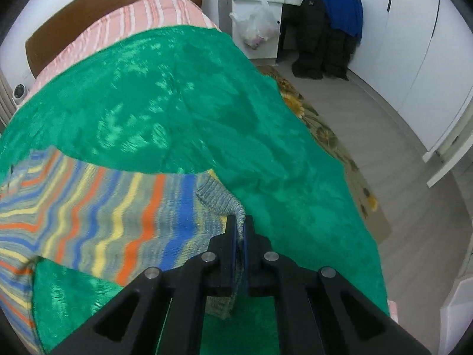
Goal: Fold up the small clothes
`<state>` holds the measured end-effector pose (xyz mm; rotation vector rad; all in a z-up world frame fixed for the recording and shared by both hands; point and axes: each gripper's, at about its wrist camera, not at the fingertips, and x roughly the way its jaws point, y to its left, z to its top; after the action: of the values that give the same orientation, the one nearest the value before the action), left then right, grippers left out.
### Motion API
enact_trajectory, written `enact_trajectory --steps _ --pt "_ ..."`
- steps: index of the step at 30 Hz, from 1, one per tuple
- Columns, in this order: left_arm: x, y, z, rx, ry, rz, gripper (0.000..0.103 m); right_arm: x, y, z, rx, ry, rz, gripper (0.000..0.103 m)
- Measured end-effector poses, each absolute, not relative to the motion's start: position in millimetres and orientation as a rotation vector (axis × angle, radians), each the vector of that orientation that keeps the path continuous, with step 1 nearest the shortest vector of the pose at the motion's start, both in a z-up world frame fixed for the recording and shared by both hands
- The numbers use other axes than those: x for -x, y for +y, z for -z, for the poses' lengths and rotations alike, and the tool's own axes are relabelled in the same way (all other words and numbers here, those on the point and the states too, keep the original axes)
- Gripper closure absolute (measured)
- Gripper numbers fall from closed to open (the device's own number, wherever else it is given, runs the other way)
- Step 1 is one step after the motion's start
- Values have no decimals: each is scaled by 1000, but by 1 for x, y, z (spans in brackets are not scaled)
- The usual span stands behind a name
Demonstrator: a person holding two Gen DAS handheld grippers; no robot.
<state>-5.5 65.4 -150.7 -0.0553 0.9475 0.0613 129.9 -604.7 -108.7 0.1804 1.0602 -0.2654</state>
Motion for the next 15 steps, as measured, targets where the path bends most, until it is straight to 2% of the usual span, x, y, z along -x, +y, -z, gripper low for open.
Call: enact_trajectory --steps 2,4,6,9,13,15 --pt "6 67 151 58 950 -60 12 -131 -614 118 -258 1096 240 99" --pt "6 70 151 64 954 -63 8 -126 -626 116 -336 1071 215 90" --pt "6 71 153 72 955 -72 5 -117 -642 112 -392 1056 253 55" --pt "4 71 154 80 952 -80 2 -98 -655 92 -438 984 285 55" --pt "3 67 157 62 935 -89 0 -93 -621 66 -428 931 67 55" --pt "5 65 159 51 925 -92 0 -92 -595 65 -399 936 -46 50"
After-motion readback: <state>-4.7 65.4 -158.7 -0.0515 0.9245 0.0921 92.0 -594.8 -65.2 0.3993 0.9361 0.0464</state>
